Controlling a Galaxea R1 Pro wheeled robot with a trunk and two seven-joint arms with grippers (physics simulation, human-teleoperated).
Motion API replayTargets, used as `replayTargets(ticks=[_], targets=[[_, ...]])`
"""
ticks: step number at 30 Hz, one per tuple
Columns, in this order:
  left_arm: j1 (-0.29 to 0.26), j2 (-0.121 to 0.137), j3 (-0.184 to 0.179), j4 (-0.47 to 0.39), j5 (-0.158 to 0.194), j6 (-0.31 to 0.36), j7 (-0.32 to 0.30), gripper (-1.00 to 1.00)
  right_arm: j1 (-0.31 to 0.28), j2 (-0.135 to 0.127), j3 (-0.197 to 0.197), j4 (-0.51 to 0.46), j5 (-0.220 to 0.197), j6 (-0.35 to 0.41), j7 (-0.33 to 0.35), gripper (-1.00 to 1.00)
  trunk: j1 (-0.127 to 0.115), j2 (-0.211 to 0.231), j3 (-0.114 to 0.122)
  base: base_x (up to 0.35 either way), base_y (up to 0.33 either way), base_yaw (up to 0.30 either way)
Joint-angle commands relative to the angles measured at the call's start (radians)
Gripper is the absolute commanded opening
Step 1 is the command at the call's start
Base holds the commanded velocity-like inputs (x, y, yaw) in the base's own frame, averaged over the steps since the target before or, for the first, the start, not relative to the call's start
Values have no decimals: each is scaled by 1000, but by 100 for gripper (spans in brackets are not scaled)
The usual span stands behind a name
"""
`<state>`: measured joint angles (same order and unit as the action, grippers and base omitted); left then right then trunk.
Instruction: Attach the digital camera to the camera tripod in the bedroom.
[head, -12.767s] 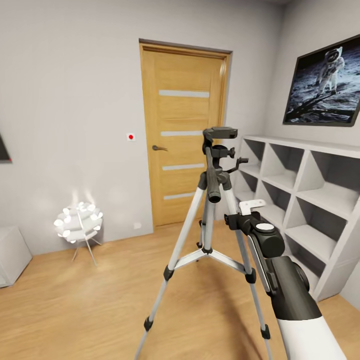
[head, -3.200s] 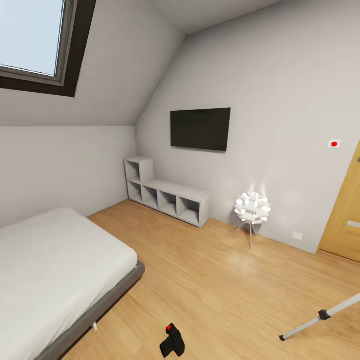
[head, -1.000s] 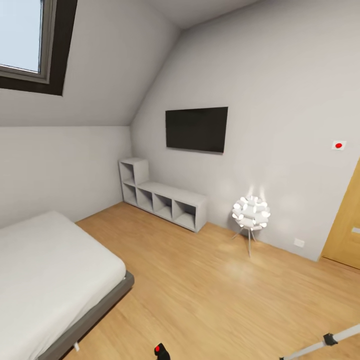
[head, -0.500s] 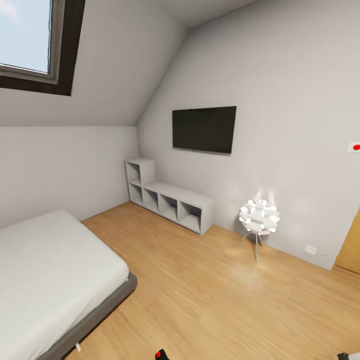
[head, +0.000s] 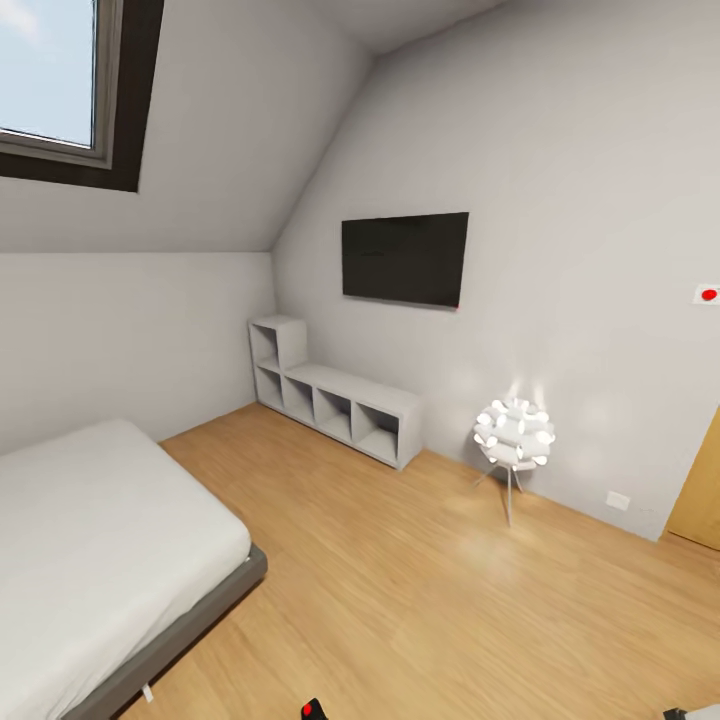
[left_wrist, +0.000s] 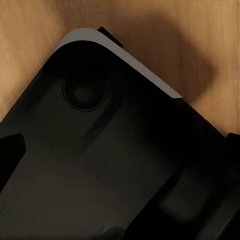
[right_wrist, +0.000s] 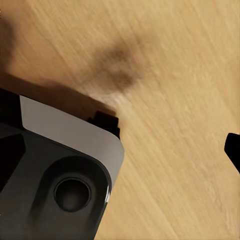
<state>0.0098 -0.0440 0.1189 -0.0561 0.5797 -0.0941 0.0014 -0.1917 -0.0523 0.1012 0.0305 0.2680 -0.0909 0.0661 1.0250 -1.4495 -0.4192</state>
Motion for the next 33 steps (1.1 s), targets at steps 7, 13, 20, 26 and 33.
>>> replayTargets(ticks=[7,13,20,26,33], targets=[[1,0,6,-3,-4,0,-2,100,-2,1,8,3,-1,-6,3,100,0,0,-1,8,-94,0],[1,0,5,-4,-4,0,-3,100,-2,3,8,3,-1,-5,2,100,0,0,-1,66,-263,0],[1,0,5,-4,-3,0,-1,100,-2,6,8,3,-1,-4,3,100,0,0,-1,17,-276,81],[1,0,6,-3,-1,-1,0,100,-2,3,8,3,-1,-4,2,100,0,0,-1,2,-276,244],[1,0,10,-3,-1,-1,0,100,-2,3,8,3,-1,-6,1,100,0,0,-1,0,-205,266]])
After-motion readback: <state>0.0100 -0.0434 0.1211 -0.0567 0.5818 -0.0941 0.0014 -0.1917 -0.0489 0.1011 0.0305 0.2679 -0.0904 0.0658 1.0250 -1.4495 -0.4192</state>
